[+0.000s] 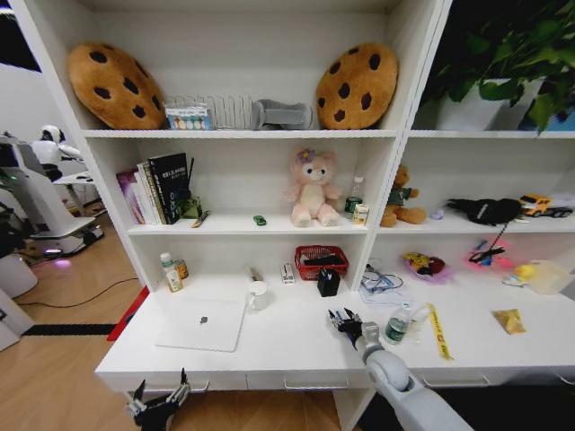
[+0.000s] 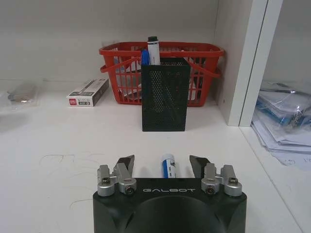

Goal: Organize the objects on the table.

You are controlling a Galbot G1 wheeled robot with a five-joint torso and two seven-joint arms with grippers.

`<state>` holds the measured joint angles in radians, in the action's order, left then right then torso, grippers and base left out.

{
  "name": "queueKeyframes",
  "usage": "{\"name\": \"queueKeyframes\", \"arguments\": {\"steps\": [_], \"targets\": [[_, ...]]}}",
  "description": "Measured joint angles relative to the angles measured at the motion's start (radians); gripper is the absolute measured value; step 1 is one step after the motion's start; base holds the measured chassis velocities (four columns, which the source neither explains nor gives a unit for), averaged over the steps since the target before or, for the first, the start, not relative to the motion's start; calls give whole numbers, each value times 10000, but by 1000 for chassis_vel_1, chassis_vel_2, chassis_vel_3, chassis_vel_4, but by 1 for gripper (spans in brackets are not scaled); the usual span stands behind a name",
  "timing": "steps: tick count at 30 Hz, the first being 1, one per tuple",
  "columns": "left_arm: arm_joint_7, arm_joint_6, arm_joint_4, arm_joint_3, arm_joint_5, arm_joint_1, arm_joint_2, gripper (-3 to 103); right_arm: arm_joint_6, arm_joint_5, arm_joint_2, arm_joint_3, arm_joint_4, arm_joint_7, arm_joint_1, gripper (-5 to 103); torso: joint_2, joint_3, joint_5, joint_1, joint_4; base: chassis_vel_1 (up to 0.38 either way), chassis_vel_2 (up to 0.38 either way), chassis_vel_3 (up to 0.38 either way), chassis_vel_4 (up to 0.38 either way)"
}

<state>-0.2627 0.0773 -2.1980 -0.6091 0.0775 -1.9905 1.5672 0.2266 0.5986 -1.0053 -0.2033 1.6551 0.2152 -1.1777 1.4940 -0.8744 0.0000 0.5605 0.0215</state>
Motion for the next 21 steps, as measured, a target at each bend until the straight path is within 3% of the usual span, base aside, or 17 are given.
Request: {"name": "queueKeyframes", "arguments": {"steps": [5, 21], "targets": [[0, -1, 40, 21, -3, 27, 4, 99, 262, 819, -17, 45, -39, 215, 184, 63, 0, 0, -1, 0, 0, 0, 0, 0, 0], [0, -12, 183, 87, 35, 93, -21, 99, 556, 971, -45, 226, -255, 450, 625, 59, -2, 0, -1, 0, 0, 0, 0, 0, 0]]}}
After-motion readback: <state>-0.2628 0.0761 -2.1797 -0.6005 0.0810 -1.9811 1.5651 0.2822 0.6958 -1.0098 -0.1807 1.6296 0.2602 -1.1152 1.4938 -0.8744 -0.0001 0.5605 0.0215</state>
